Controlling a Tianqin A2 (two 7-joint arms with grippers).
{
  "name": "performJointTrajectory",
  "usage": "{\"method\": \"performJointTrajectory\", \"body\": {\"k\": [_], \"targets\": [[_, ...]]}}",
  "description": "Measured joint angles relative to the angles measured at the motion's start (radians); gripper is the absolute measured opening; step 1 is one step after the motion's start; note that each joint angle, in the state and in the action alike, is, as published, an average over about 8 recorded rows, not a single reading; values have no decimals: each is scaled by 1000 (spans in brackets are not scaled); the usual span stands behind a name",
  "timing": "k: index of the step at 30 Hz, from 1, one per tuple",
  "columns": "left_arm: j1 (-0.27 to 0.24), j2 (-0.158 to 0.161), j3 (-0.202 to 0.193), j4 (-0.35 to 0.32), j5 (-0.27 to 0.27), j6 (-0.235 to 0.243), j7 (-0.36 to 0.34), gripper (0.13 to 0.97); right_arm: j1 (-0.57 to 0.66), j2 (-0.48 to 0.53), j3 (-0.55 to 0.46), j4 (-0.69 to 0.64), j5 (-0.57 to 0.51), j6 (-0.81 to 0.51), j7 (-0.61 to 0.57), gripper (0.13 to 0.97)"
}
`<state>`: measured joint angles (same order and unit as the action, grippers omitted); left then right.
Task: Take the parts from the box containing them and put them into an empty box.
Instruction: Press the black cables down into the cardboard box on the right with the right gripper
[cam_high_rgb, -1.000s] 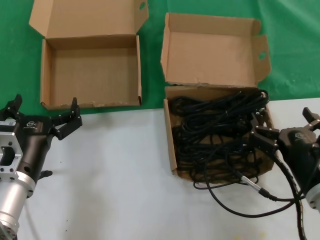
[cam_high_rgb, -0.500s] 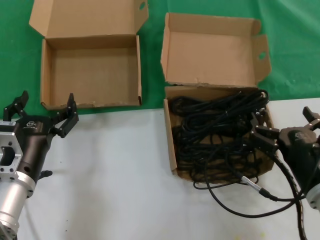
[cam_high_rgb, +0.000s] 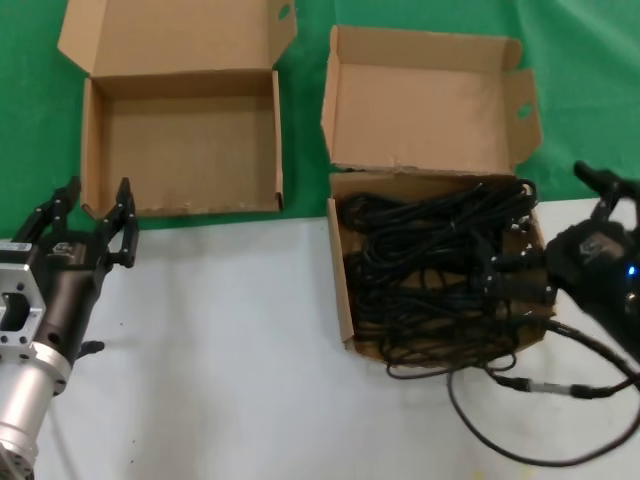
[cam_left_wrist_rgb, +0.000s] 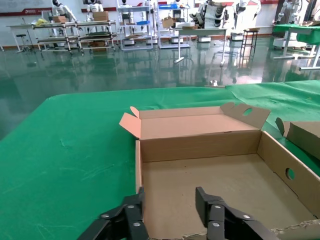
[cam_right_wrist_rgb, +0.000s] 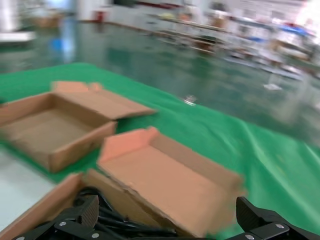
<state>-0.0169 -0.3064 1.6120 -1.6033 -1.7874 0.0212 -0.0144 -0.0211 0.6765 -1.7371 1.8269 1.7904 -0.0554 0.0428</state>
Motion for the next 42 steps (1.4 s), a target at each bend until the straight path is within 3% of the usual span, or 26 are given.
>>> {"method": "performJointTrajectory", "body": {"k": [8,17,21,28,42], "targets": [[0,0,0,0,0,0,0,352,115,246,-36,68,-93,-226,24,966],[0,0,0,0,0,0,0,223,321,350,-103,68,-183,-520,-58,966],[0,0,0,0,0,0,0,175,459,340,-168,27,-266,-667,-141,966],[0,0,0,0,0,0,0,164,661,254,-271,-67,-416,-840,-248,966],[0,0,0,0,0,0,0,145,834,101,-372,-220,-600,-952,-312,948]]}}
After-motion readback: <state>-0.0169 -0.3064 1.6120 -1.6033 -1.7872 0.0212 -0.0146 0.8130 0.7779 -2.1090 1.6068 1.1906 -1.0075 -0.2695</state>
